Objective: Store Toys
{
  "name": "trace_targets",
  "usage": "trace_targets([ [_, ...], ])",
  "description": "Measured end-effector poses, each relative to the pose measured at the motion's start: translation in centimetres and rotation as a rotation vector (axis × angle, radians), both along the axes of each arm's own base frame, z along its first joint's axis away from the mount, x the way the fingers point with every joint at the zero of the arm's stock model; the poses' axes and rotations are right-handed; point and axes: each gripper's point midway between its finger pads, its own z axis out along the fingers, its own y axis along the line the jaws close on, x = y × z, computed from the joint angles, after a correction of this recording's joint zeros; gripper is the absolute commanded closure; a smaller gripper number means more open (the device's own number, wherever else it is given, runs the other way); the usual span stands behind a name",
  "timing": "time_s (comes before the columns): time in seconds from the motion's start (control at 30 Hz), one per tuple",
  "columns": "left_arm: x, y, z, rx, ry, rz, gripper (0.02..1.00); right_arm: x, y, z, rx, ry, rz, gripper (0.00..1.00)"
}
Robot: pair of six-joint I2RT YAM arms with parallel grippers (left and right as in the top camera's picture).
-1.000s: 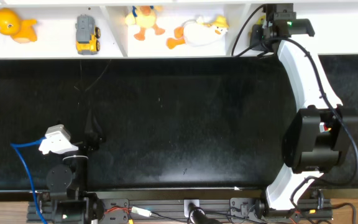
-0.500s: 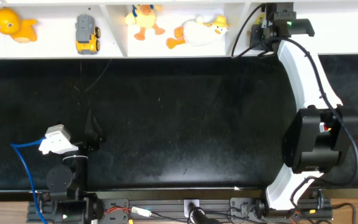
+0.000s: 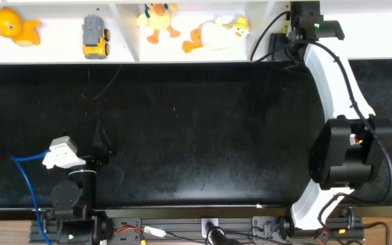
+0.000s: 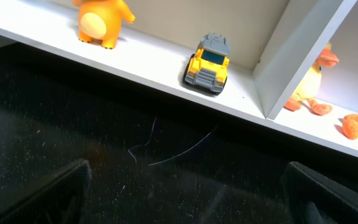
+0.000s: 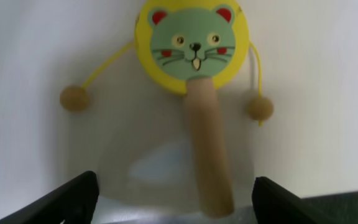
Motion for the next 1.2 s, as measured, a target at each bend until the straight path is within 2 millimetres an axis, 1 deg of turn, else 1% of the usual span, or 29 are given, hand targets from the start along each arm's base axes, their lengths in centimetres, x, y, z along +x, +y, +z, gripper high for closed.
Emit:
trace_targets([
  [0.1, 0.0, 0.0, 0.0, 0.0, 0.0, 0.0, 0.02, -0.8, 0.0, 0.1, 0.011, 0.025, -0.028, 0.123],
  [0.2, 0.0, 0.0, 0.0, 0.0, 0.0, 0.0, 0.02, -2.0, -0.1, 0.6, 0.02, 0.05, -0.055, 0.11],
  [0.23, 0.0, 0.0, 0.0, 0.0, 0.0, 0.0, 0.02, -2.5, -0.1, 1.0, 0.022, 0.058, -0.063, 0.031],
  [0.27, 0.0, 0.0, 0.0, 0.0, 0.0, 0.0, 0.02, -3.1, -0.1, 1.5, 0.027, 0.064, -0.078, 0.001],
  [0.3, 0.0, 0.0, 0.0, 0.0, 0.0, 0.0, 0.02, -3.7, -0.1, 1.9, 0.031, 0.071, -0.089, 0.005],
  [0.47, 0.0, 0.0, 0.0, 0.0, 0.0, 0.0, 0.02, -7.5, -0.3, 2.4, 0.047, 0.185, -0.175, 0.003],
  [0.53, 0.0, 0.0, 0.0, 0.0, 0.0, 0.0, 0.02, -9.2, -0.3, 3.1, 0.06, 0.217, -0.233, 0.005],
  [0.73, 0.0, 0.0, 0.0, 0.0, 0.0, 0.0, 0.02, -15.0, -0.5, 6.2, 0.083, 0.298, -0.414, 0.003],
  [0.9, 0.0, 0.0, 0.0, 0.0, 0.0, 0.0, 0.02, -18.5, -0.7, 8.8, 0.108, 0.299, -0.552, 0.005],
  [1.03, 0.0, 0.0, 0.0, 0.0, 0.0, 0.0, 0.023, -20.3, -0.7, 11.9, 0.165, 0.19, -0.62, 0.003],
  [1.2, 0.0, 0.0, 0.0, 0.0, 0.0, 0.0, 0.02, -23.2, -0.9, 16.4, 0.263, -0.006, -0.688, 0.005],
])
